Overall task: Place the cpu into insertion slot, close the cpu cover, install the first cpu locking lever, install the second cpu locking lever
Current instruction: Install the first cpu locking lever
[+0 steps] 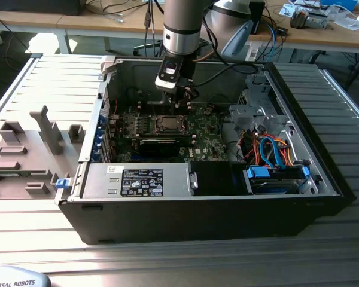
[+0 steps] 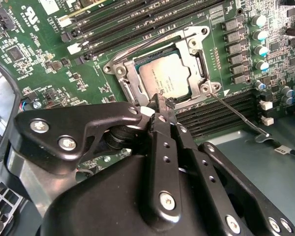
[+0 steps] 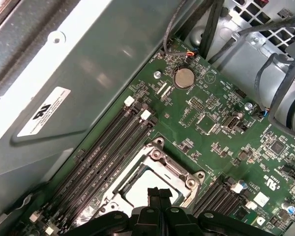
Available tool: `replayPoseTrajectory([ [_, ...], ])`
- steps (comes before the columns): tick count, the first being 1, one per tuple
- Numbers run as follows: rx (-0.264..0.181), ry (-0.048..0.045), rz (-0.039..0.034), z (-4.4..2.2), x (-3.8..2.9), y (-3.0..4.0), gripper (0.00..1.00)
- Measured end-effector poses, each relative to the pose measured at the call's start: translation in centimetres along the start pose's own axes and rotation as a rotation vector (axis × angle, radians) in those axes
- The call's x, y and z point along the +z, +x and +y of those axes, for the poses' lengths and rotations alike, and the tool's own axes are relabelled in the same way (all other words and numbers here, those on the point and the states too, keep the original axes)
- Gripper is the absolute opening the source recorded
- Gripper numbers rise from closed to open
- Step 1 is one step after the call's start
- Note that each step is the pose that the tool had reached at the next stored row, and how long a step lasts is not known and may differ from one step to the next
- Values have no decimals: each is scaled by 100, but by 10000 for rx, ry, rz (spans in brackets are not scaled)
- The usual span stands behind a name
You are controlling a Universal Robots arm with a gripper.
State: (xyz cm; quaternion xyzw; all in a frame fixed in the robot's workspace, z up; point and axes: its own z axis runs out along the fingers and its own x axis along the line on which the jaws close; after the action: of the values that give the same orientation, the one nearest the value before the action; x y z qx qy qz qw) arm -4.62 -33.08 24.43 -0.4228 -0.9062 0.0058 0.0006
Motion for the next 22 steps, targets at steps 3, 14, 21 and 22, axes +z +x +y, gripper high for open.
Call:
replayPoseTrajectory([
  [3, -74, 0, -1, 0, 0, 0, 11],
  [14, -317, -2, -4, 0, 0, 0, 11],
  [21, -486, -2, -5, 0, 0, 0, 11],
  [22, -503, -2, -6, 0, 0, 0, 11],
])
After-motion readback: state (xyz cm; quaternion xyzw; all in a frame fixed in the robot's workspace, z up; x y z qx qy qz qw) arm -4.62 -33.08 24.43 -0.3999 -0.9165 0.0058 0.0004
